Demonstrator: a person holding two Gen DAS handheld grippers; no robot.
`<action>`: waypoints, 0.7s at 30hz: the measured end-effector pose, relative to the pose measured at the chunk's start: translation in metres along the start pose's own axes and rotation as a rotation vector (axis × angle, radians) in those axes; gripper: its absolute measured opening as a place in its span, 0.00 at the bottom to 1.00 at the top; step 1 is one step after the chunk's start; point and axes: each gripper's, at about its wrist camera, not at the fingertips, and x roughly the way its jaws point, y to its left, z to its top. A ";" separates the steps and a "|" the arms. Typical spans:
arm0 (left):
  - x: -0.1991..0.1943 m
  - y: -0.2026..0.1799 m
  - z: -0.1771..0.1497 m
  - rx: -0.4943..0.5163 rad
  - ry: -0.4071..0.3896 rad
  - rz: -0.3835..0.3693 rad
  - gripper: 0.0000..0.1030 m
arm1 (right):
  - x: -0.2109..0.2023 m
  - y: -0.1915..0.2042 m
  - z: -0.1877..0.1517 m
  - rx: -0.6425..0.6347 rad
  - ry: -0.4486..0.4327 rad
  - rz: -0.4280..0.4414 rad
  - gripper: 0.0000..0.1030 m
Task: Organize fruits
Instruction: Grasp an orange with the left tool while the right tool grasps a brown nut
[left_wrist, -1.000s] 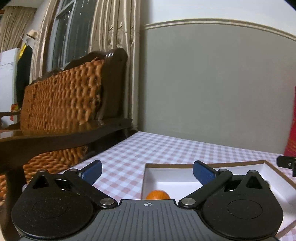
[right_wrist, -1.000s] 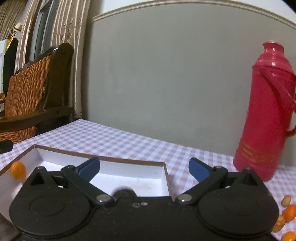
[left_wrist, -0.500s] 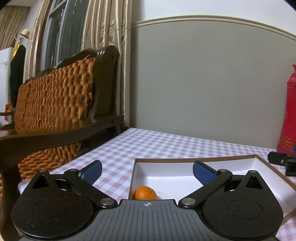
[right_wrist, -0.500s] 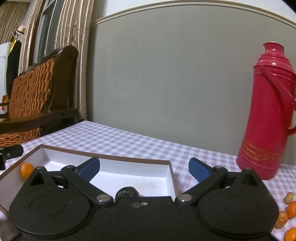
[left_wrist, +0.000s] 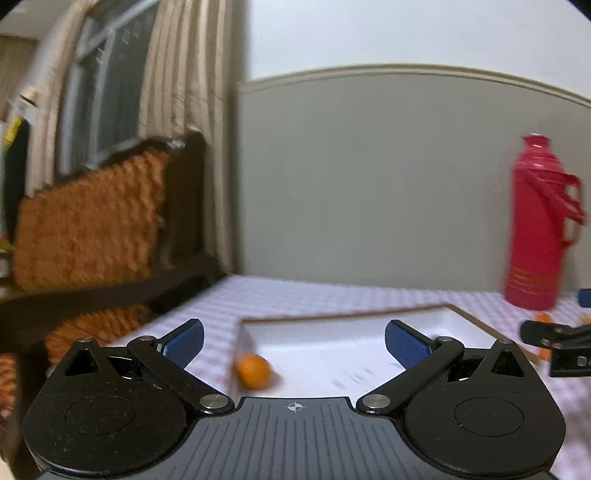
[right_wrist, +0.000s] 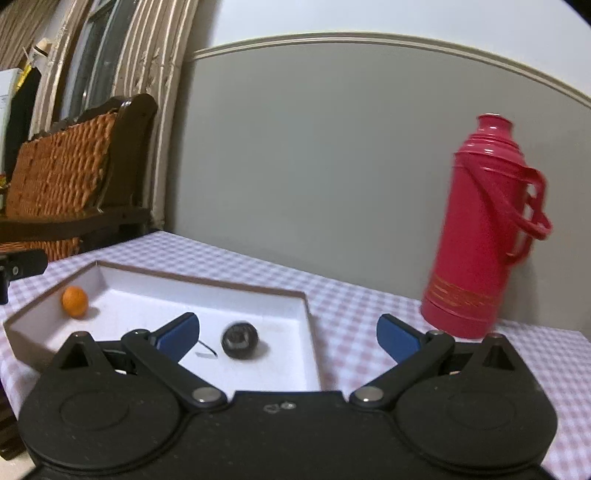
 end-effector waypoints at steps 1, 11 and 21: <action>-0.002 -0.002 0.000 -0.004 0.015 -0.020 1.00 | -0.007 -0.002 -0.003 0.006 -0.001 -0.003 0.94; -0.029 -0.029 -0.003 0.019 0.004 -0.100 1.00 | -0.051 -0.035 -0.027 0.057 0.067 -0.075 0.94; -0.036 -0.074 -0.011 0.051 -0.019 -0.220 1.00 | -0.078 -0.070 -0.043 0.051 0.100 -0.194 0.94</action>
